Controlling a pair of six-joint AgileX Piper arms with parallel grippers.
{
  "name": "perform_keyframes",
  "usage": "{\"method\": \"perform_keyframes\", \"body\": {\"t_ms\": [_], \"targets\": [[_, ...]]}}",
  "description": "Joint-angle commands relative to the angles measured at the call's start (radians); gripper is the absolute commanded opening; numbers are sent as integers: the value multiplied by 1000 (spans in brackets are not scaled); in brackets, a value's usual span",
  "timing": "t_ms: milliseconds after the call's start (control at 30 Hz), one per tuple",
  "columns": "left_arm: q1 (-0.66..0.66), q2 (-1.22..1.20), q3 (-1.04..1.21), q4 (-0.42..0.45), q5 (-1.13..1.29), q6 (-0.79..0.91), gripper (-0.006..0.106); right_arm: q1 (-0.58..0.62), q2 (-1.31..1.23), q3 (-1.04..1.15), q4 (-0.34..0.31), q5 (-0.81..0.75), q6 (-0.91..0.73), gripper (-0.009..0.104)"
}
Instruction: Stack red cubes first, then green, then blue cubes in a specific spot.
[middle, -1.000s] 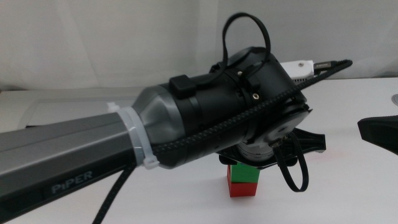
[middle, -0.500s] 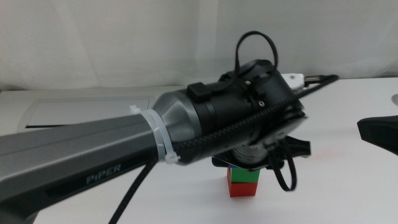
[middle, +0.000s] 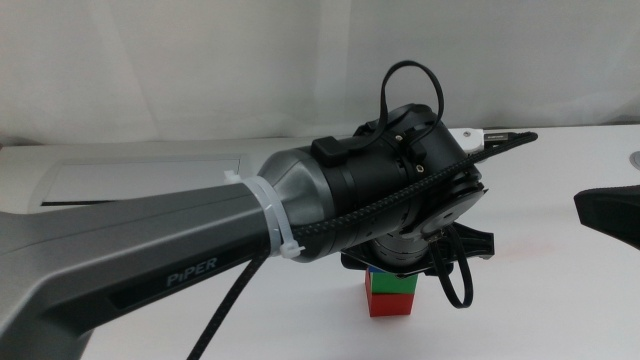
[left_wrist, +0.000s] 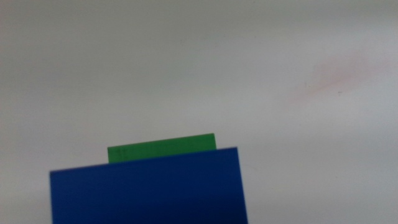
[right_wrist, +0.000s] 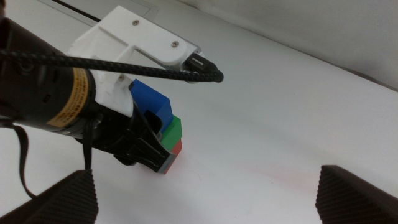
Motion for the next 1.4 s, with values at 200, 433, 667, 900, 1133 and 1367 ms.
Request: {"method": "perform_keyframes", "body": {"t_ms": [200, 433, 667, 900, 1133, 1367], "targets": [[1, 5, -5, -5, -20, 0, -3, -6, -6, 5, 0, -11, -6, 94], [1, 33, -5, -5, -18, 11, -3, -6, -6, 5, 0, -11, -6, 94], [1, 35, -5, 22, 3, -9, 4, -6, -6, 5, 0, -13, -6, 94], [3, 33, -5, 22, -28, -9, 63, -6, -6, 5, 0, -13, -6, 94], [11, 33, -5, 26, -26, -9, 92, -6, -6, 5, 0, -15, -6, 94], [11, -10, -7, 53, -30, 29, 92, -6, -6, 5, 0, -15, -6, 94]]}}
